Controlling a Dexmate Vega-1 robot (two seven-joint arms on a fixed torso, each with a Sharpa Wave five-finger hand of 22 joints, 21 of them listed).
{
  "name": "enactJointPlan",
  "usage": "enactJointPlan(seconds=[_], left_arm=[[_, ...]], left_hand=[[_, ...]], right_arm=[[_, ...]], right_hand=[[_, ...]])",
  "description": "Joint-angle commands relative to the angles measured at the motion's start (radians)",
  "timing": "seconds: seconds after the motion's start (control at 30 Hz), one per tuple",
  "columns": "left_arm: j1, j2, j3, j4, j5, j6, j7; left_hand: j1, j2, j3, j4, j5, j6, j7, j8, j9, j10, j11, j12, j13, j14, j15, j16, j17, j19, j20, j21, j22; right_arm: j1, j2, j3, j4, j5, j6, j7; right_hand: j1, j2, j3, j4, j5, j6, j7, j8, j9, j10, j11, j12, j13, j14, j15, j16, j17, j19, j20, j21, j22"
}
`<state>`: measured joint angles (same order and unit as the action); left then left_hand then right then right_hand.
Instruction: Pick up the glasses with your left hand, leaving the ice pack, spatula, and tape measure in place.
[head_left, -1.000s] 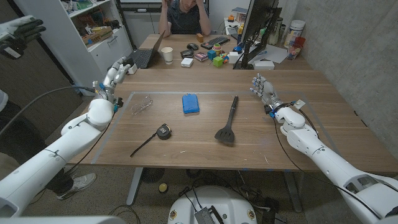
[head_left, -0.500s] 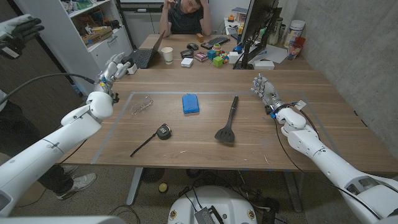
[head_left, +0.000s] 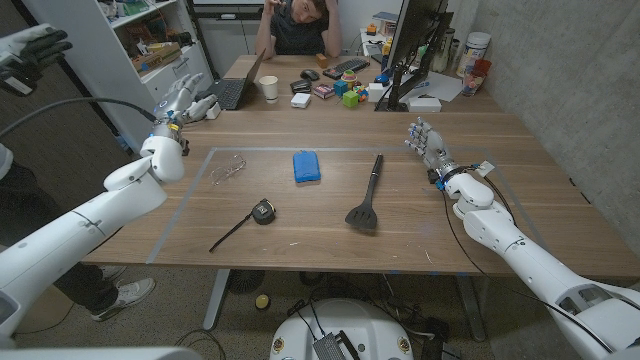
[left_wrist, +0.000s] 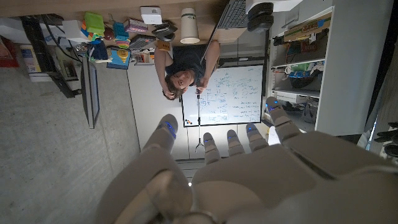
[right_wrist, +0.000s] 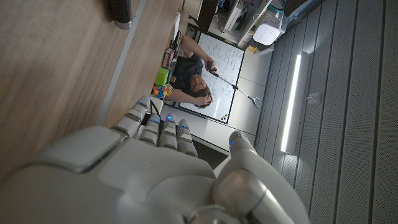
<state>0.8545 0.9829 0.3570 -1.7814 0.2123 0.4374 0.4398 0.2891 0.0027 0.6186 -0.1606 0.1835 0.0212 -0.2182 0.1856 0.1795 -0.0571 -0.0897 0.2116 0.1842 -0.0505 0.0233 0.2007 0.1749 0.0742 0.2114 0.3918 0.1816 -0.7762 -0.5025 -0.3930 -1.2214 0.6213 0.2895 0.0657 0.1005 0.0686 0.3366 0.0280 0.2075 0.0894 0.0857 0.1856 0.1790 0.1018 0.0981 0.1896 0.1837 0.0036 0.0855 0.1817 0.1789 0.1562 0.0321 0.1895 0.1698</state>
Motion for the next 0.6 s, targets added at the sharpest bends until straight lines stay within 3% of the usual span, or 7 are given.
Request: enactJointPlan(seconds=[0.03,0.1,0.43,0.6], left_arm=[[-0.049,-0.022,0.058,0.021,0.047,0.020,-0.028],[-0.048,-0.027,0.062,0.028,0.046,0.019,-0.030],[-0.045,-0.016,0.078,0.032,0.041,0.052,-0.085],[-0.054,-0.029,0.087,0.073,0.022,0.025,-0.095]], left_hand=[[0.020,-0.050,-0.021,-0.010,0.005,0.002,-0.002,0.011,0.005,0.037,-0.006,0.012,0.002,0.032,0.001,0.007,0.006,0.056,0.003,0.006,0.002],[0.027,-0.074,-0.034,-0.011,0.009,0.007,-0.002,0.012,0.005,0.045,-0.005,0.013,0.003,0.042,0.003,0.007,0.007,0.080,0.003,0.007,0.002],[0.052,-0.104,-0.049,-0.013,0.016,0.009,-0.002,0.011,0.004,0.046,-0.005,0.009,0.003,0.057,0.012,0.005,0.007,0.119,0.001,0.009,0.001],[0.080,-0.118,-0.056,-0.012,0.020,0.008,-0.003,0.010,0.003,0.049,0.002,0.007,0.003,0.062,0.046,0.001,0.006,0.146,0.003,0.007,-0.001]], right_arm=[[0.004,0.006,0.003,0.019,0.004,0.021,0.010],[0.005,0.006,0.003,0.021,0.004,0.022,0.012],[0.012,0.008,0.003,0.031,0.006,0.029,0.023],[0.016,0.013,0.003,0.039,0.012,0.032,0.033]], right_hand=[[-0.006,-0.004,-0.004,-0.001,0.006,0.003,0.009,0.007,0.005,-0.001,0.010,0.004,0.005,-0.004,0.012,0.008,0.006,0.001,0.002,0.007,0.005],[-0.007,-0.004,-0.004,0.000,0.006,0.004,0.009,0.007,0.005,-0.001,0.010,0.004,0.005,-0.004,0.012,0.008,0.006,0.001,0.002,0.007,0.005],[-0.013,-0.006,-0.008,0.003,0.006,0.004,0.006,0.007,0.005,0.000,0.010,0.005,0.005,-0.004,0.012,0.008,0.006,0.001,0.002,0.007,0.005],[-0.019,-0.008,-0.012,0.006,0.006,0.007,0.000,0.008,0.005,0.000,0.011,0.005,0.005,-0.003,0.013,0.009,0.007,0.001,0.003,0.007,0.005]])
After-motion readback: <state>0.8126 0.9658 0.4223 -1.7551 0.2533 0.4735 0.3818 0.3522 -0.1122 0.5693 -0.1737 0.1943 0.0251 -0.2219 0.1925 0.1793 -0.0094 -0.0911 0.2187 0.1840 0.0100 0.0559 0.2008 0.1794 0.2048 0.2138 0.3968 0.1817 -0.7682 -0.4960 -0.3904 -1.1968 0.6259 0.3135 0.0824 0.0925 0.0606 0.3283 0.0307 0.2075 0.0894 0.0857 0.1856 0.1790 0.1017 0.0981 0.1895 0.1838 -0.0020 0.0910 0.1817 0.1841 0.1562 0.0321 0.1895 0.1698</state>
